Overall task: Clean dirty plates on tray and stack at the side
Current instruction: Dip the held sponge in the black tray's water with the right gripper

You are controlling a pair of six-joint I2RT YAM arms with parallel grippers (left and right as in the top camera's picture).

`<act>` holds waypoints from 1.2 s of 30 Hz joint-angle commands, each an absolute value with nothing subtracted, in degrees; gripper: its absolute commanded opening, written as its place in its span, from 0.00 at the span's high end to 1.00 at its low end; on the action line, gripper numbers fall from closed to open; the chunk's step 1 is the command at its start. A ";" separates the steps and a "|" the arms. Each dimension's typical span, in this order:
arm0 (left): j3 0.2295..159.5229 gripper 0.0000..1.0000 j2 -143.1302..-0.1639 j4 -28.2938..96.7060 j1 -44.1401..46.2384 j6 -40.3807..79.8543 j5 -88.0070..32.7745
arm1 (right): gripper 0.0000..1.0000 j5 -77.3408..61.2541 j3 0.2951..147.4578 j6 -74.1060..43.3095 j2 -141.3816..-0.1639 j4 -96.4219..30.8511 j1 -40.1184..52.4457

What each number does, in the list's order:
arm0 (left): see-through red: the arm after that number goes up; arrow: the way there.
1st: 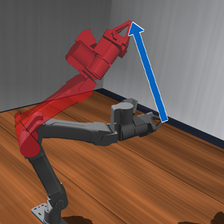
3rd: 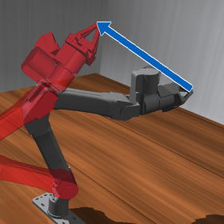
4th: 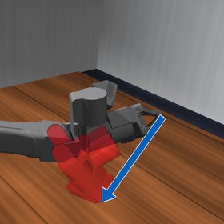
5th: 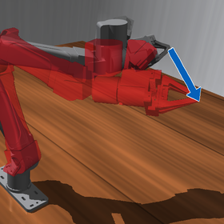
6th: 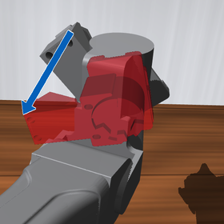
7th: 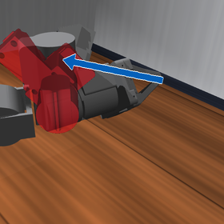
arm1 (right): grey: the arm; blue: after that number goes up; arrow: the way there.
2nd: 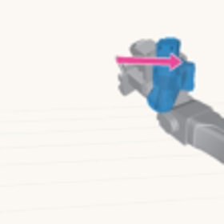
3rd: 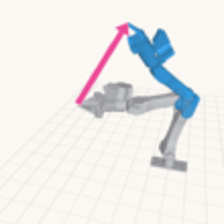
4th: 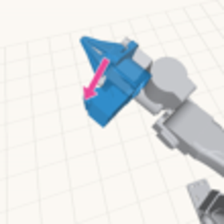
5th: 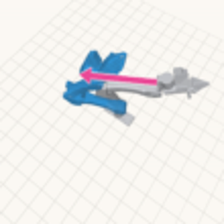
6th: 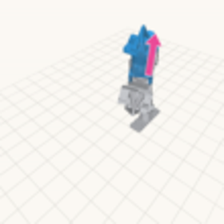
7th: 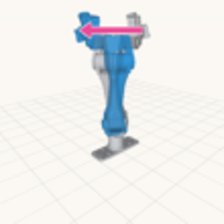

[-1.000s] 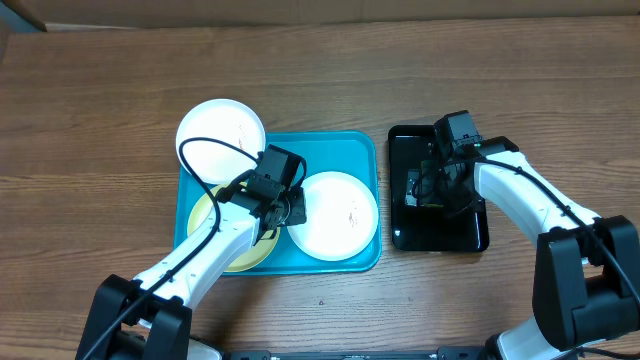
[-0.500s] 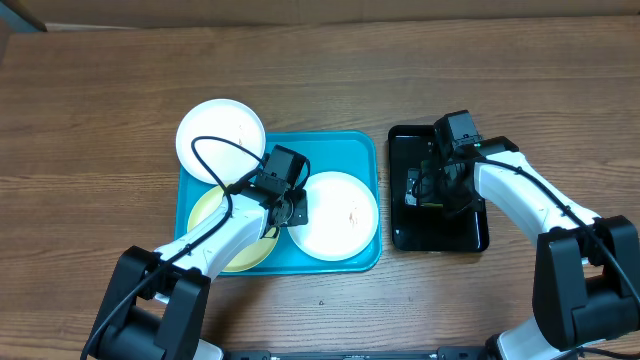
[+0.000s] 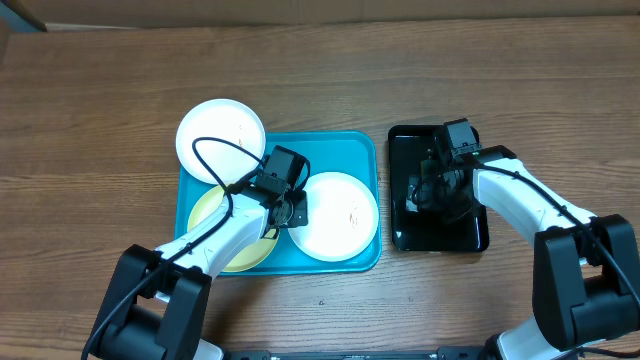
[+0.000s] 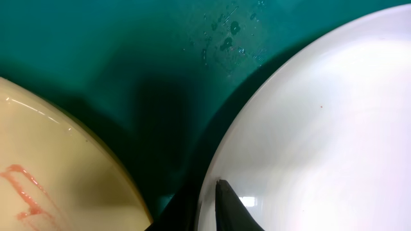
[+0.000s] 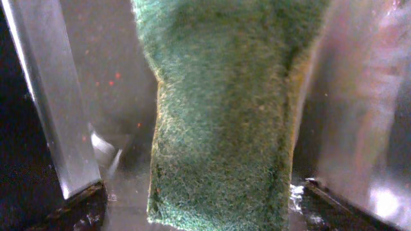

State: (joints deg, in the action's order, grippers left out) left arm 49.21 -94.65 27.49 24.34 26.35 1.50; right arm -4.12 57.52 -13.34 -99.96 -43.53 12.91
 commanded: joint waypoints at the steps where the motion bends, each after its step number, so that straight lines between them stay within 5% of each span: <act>1: 50.63 0.86 -95.35 27.66 24.47 25.32 0.36 | 0.24 -4.14 56.95 -13.50 -99.02 -43.38 13.13; 8: 50.63 0.92 -95.35 27.62 24.45 25.56 0.38 | 0.33 -1.56 58.61 -13.47 -99.00 -43.40 12.78; 12: 50.63 0.96 -95.35 27.62 24.47 27.62 0.40 | 0.50 -1.52 58.72 -13.50 -99.02 -42.81 12.78; 17: 50.61 0.96 -95.37 27.62 24.45 32.27 0.64 | 0.51 -1.48 57.65 -13.47 -99.02 -41.93 12.84; 23: 50.63 0.96 -95.35 27.62 24.40 36.27 1.89 | 0.77 -1.34 56.16 -13.52 -99.02 -40.69 12.84; 27: 50.63 0.96 -95.35 27.62 24.40 36.23 2.00 | 0.63 -1.34 60.36 -13.52 -98.83 -45.39 12.62; 32: 50.61 0.92 -95.35 27.92 24.40 36.23 3.57 | 0.05 -1.13 67.31 -13.47 -98.78 -52.66 12.58; 36: 50.61 0.94 -95.35 28.56 24.43 36.23 3.55 | 0.04 0.49 66.76 -13.50 -99.02 -50.54 12.58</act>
State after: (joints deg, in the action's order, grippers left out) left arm 49.43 -94.65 28.12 24.36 35.11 2.24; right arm -1.21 66.43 -13.41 -99.92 -51.07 12.78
